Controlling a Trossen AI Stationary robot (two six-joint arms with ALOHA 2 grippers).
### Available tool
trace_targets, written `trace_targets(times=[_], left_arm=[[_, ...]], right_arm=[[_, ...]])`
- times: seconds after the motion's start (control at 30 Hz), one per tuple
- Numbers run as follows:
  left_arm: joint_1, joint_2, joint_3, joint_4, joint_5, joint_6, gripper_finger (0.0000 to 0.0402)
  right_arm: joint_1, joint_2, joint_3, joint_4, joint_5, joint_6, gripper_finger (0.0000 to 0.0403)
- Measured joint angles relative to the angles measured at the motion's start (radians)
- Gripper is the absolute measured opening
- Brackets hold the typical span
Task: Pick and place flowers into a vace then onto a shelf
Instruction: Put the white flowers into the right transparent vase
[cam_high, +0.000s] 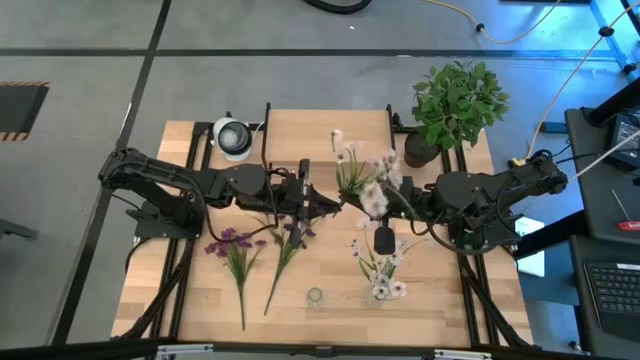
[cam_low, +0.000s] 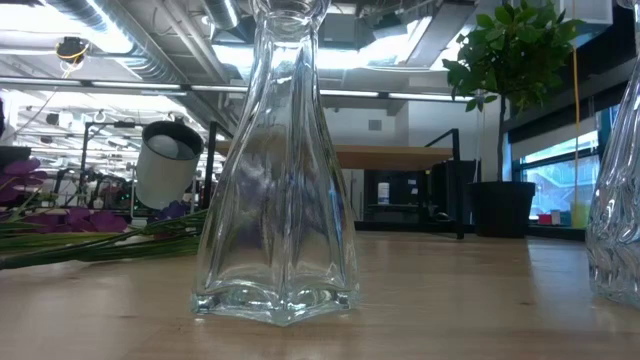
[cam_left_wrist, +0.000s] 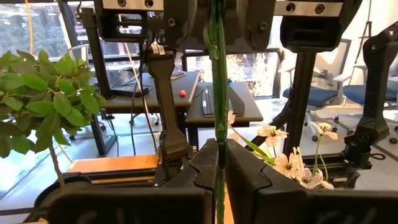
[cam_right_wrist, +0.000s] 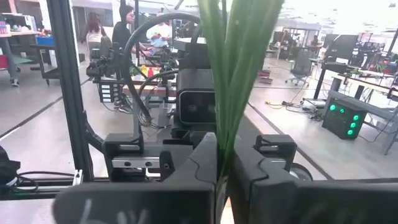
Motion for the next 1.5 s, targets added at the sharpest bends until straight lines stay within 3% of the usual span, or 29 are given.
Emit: trace_targets(times=[0.2,0.47,0.7,0.9,1.17,1.5], left_arm=[[-0.001,0.000,0.000,0.004,-0.028,-0.010,0.0027],[-0.002,-0.001,0.000,-0.020,-0.052,-0.031,0.0062],[-0.003,-0.001,0.000,-0.024,-0.048,-0.046,0.0091],[-0.003,-0.001,0.000,-0.100,-0.086,-0.065,0.0090],[-0.003,-0.001,0.000,-0.154,-0.100,-0.126,0.0086],[-0.003,-0.001,0.000,-0.154,-0.099,-0.168,0.0086]], right_arm=[[0.038,-0.014,0.000,-0.018,0.073,-0.039,0.0012],[0.147,-0.109,0.000,-0.157,0.348,-0.058,0.0008],[0.284,-0.205,0.000,-0.461,0.533,0.220,0.0008],[0.442,-0.240,0.000,-0.699,0.713,0.439,0.0008],[0.594,-0.236,0.000,-0.953,0.661,0.786,0.0007],[0.779,-0.205,0.000,-0.959,0.592,0.897,0.0007]])
